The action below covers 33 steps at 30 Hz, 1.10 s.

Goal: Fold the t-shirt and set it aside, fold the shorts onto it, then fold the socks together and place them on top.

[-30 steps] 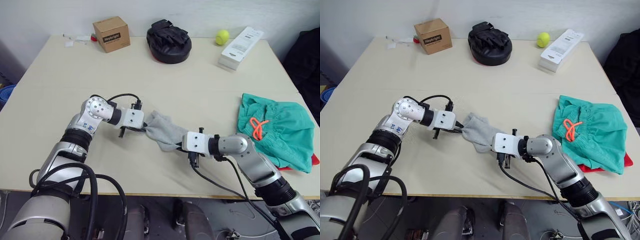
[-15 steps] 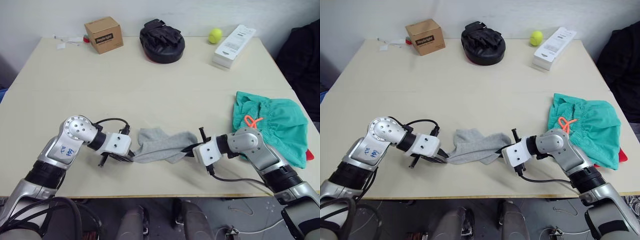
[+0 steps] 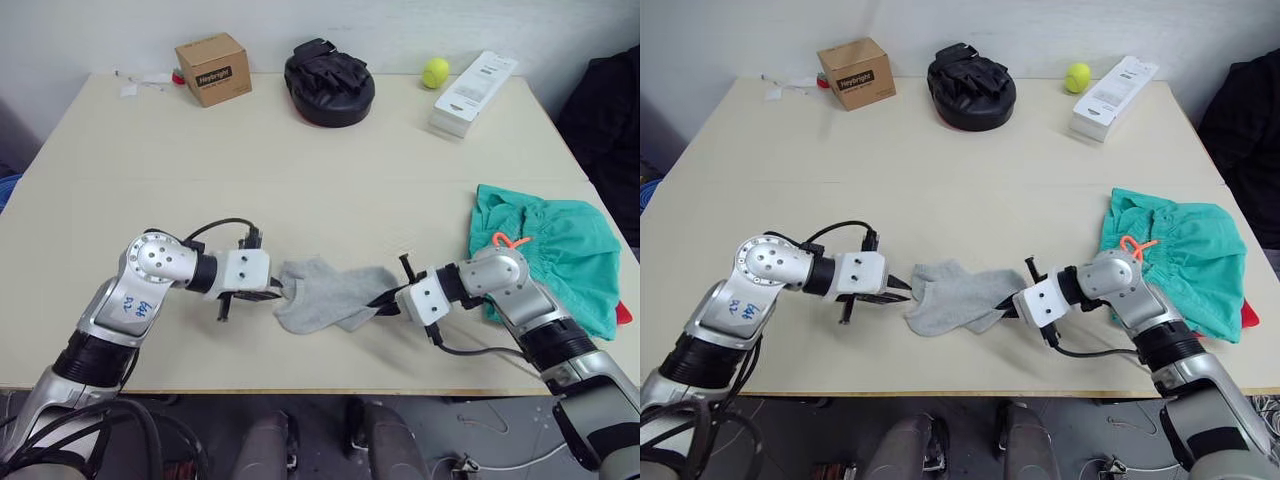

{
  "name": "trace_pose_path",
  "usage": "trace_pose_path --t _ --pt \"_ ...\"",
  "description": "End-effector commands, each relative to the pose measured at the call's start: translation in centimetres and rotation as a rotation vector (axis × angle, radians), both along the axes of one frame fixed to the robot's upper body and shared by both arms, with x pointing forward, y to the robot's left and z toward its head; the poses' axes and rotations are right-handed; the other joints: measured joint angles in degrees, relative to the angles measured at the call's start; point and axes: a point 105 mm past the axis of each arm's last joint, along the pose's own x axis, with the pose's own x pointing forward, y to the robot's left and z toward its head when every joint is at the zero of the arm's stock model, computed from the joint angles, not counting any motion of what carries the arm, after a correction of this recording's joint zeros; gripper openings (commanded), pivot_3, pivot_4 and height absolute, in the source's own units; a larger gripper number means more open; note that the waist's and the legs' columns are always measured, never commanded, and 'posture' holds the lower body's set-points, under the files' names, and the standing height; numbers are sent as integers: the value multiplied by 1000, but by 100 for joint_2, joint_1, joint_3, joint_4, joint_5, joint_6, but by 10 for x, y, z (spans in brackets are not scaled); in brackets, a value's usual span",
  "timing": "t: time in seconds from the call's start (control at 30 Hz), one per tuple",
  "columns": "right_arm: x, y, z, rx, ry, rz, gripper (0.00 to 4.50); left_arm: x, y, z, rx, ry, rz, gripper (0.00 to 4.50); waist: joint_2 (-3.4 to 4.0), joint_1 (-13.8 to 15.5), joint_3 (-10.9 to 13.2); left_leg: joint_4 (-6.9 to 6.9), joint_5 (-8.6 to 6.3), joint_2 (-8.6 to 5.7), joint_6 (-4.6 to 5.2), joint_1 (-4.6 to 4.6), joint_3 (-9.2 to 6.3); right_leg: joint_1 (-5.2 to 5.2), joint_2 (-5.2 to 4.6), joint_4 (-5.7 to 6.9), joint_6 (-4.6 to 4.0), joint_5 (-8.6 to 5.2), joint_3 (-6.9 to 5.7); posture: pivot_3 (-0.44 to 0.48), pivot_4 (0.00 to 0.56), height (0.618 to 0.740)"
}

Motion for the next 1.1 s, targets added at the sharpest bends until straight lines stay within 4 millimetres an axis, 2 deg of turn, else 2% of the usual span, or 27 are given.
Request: trace_pose_path --t 0.03,0.1,0.23,0.3,0.43,0.57,0.67,0.87,0.93,0.97,1.03,1.1 --pt "0 -3 5 6 -8 -22 292 0 -5 6 -6 -14 -29 747 0 -5 0 0 0 0 -1 0 0 0 0 0 0 0 0 0 150 740" --pt "-1 -4 6 11 -9 -37 823 -2 -6 5 -10 6 -44 747 0 -5 0 0 -1 1 -2 0 0 -1 1 1 -1 -1 0 0 150 740" --pt "-6 -6 16 38 -30 -40 2155 -16 -9 7 -42 87 -108 747 0 3 0 0 -1 1 -3 0 0 0 0 1 -1 -1 0 0 150 740" --pt "-11 -11 26 49 -34 -40 2839 -22 -10 10 -45 110 -143 1132 0 17 0 0 -1 0 -2 0 0 0 0 0 -1 -1 0 0 150 740" --pt "-20 -23 47 67 -7 -72 2852 -31 -9 12 -14 116 -195 2265 0 15 0 0 -1 -1 -2 -1 -1 0 -1 -2 -1 -1 0 0 150 740" --pt "-10 -32 53 28 -51 -113 2852 -34 -7 6 62 84 -236 3476 0 -1 0 0 -3 0 -6 4 -1 0 -1 -7 -4 -3 1 0 150 740" --pt "6 -35 49 -4 -102 -147 2852 -29 -10 -2 84 64 -234 3476 0 -2 0 0 -4 0 -7 6 5 -2 0 -10 -5 -3 5 0 150 740" --pt "18 -31 30 -71 -160 -115 2852 -22 -13 -13 121 42 -229 3476 0 3 1 0 -4 0 -7 4 7 -2 2 1 -5 -3 4 0 150 740" --pt "21 -30 26 -81 -177 -108 2852 -22 -15 -17 118 55 -231 3081 0 8 0 0 -3 0 -5 1 8 -3 2 2 -5 -3 3 0 150 740" --pt "22 -29 26 -75 -177 -109 2674 -23 -16 -21 126 61 -236 2855 0 4 0 0 -2 -1 -4 1 8 -3 1 2 -5 -3 3 0 150 740" --pt "25 -26 27 -57 -174 -115 2205 -23 -16 -27 135 62 -238 2193 0 -1 0 0 -2 0 -4 2 8 -2 1 2 -4 -3 5 0 150 740" --pt "25 -25 27 -51 -175 -113 1533 -22 -17 -29 130 59 -232 1529 1 -3 0 0 -2 1 -4 3 8 -2 2 4 -4 -3 4 0 150 740"
